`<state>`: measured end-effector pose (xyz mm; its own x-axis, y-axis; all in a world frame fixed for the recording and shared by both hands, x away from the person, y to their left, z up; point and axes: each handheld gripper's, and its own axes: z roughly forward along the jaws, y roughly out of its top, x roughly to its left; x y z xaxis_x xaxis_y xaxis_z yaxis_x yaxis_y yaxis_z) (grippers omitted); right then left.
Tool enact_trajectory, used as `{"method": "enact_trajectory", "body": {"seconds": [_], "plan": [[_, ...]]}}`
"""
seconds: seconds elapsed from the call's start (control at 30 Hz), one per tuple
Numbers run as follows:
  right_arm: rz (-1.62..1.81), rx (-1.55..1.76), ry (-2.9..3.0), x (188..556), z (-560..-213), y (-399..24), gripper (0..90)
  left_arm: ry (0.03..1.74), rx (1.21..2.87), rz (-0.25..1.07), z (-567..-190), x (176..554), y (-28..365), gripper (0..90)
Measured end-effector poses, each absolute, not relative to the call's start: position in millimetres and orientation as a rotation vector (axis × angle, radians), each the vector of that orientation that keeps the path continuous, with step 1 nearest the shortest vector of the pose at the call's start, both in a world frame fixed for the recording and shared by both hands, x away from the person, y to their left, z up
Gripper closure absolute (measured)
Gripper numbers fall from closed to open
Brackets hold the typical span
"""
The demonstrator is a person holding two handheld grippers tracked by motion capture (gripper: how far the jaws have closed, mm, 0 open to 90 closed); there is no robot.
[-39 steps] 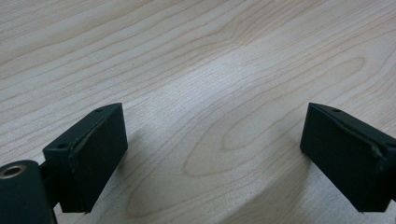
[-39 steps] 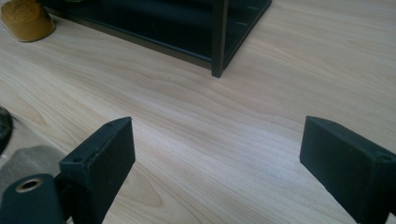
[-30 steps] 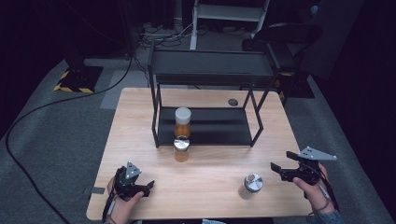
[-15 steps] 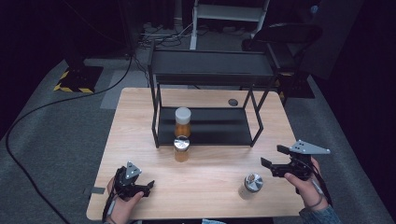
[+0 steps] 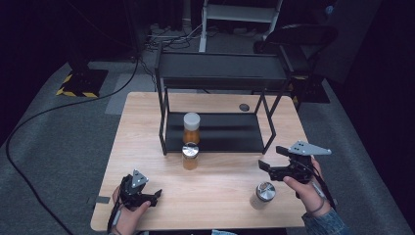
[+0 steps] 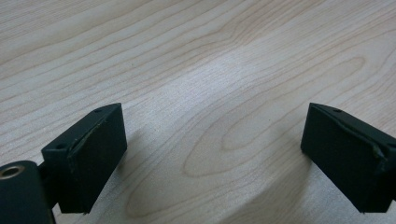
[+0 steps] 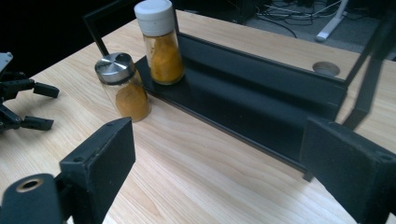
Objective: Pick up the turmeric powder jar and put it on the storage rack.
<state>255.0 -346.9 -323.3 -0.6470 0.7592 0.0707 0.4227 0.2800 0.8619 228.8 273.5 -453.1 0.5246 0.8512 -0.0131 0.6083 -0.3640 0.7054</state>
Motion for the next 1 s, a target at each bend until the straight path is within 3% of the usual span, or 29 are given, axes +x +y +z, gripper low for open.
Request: {"method": "enact_trajectory", "body": {"seconds": [1.0], "plan": [[1.334, 1.006, 2.207, 275.3, -312.4, -263.1, 9.5, 1.181, 2.105, 0.469, -452.8, 230.6, 272.2, 5.7]]}}
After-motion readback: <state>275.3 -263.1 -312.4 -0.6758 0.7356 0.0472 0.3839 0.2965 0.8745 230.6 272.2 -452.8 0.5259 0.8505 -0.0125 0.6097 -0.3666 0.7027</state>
